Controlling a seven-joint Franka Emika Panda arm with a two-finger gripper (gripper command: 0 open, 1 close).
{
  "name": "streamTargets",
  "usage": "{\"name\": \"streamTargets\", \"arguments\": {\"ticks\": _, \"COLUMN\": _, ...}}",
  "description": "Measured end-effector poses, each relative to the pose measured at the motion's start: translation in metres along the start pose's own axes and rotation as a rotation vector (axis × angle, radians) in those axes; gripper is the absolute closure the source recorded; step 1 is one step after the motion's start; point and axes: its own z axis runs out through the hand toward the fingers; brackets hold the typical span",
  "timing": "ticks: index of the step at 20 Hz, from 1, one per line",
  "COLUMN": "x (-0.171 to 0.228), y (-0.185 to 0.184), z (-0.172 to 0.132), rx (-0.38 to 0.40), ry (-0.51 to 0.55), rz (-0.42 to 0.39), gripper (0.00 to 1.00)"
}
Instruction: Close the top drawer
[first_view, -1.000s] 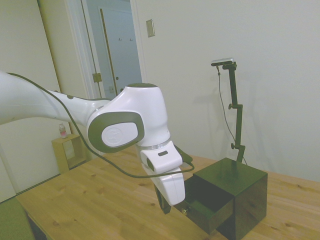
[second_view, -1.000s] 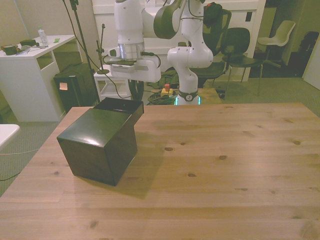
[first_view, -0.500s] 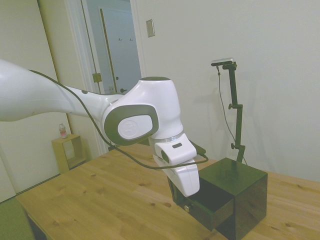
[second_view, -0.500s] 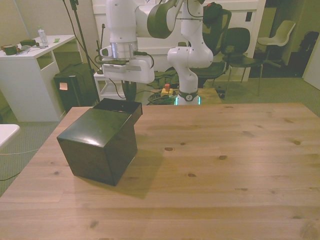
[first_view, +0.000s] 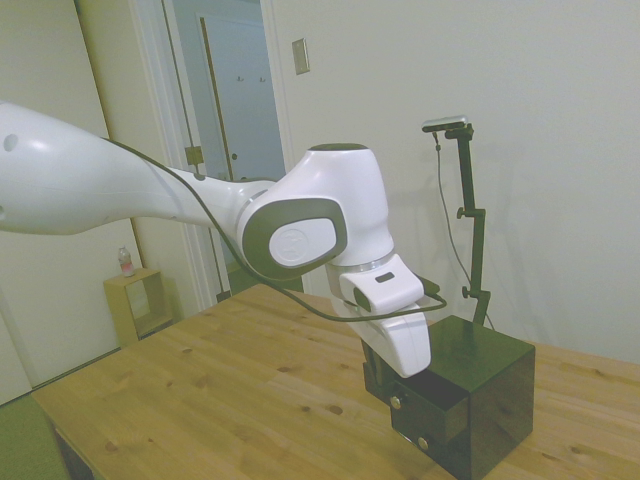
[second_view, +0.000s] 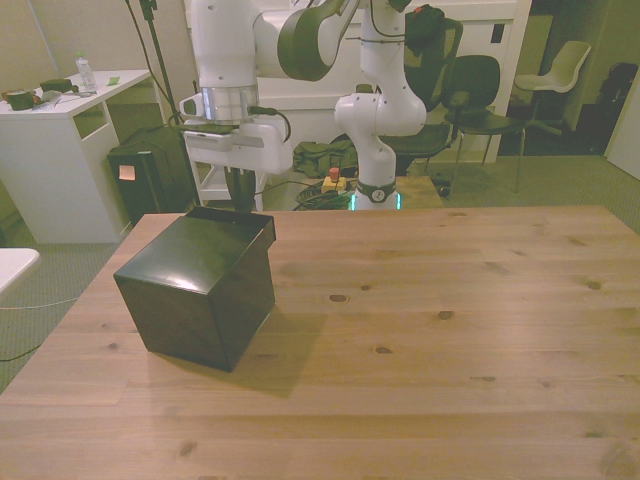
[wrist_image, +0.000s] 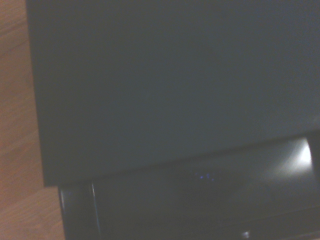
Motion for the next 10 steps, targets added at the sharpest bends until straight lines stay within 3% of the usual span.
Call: {"name": "streamTargets", "arguments": {"ticks": 10, "x": 0.006, "y": -0.030, "z": -0.004, "rx": 0.007, "ry": 0.070, "rz": -0.058, "gripper": 1.00}}
